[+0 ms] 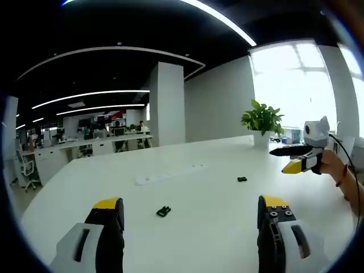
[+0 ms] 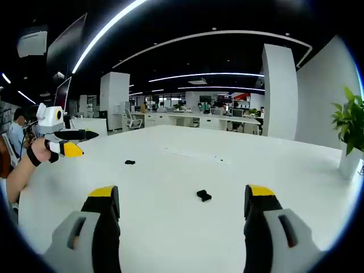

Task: Snap the two parts of the plastic buckle together until the buckle closes and remains connected.

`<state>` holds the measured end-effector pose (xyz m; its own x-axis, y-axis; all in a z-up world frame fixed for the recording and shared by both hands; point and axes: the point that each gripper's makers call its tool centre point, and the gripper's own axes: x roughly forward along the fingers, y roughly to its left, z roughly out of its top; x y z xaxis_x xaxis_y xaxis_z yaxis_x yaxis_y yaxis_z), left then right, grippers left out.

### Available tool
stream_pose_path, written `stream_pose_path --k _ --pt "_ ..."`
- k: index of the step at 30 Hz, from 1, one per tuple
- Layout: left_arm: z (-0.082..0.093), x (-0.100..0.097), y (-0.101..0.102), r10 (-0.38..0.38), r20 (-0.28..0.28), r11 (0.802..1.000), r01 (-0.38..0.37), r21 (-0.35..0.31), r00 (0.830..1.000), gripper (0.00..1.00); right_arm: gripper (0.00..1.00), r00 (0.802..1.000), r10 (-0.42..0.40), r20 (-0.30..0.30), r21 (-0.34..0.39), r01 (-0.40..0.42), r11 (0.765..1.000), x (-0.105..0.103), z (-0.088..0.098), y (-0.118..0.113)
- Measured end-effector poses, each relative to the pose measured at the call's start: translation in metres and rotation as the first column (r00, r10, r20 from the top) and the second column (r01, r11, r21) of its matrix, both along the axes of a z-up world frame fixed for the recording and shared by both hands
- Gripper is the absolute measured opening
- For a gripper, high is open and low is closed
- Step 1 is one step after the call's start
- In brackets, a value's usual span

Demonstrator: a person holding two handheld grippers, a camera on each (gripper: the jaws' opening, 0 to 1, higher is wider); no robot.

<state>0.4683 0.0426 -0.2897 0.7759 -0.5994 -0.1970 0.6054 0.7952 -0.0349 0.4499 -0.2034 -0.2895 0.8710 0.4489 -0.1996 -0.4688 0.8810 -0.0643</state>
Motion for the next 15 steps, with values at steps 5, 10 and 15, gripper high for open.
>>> stream_pose_path --k 5,10,15 --pt "-0.0006 -0.0015 -0.0008 -0.001 0.001 1.0 0.001 0.001 1.0 0.99 0.91 1.0 0.003 0.0 0.0 -0.003 1.0 -0.0017 -0.0002 0.0012" --pt "-0.0013 -0.0044 -0.0019 -0.003 0.0 1.0 0.003 0.003 1.0 0.99 0.91 1.0 0.003 0.002 0.002 -0.003 1.0 -0.0022 -0.0003 0.0013" --pt "-0.001 -0.0075 -0.0028 -0.005 0.001 1.0 0.005 0.004 1.0 0.99 0.91 1.0 0.004 -0.001 0.0 -0.004 1.0 -0.0034 -0.0011 0.0021"
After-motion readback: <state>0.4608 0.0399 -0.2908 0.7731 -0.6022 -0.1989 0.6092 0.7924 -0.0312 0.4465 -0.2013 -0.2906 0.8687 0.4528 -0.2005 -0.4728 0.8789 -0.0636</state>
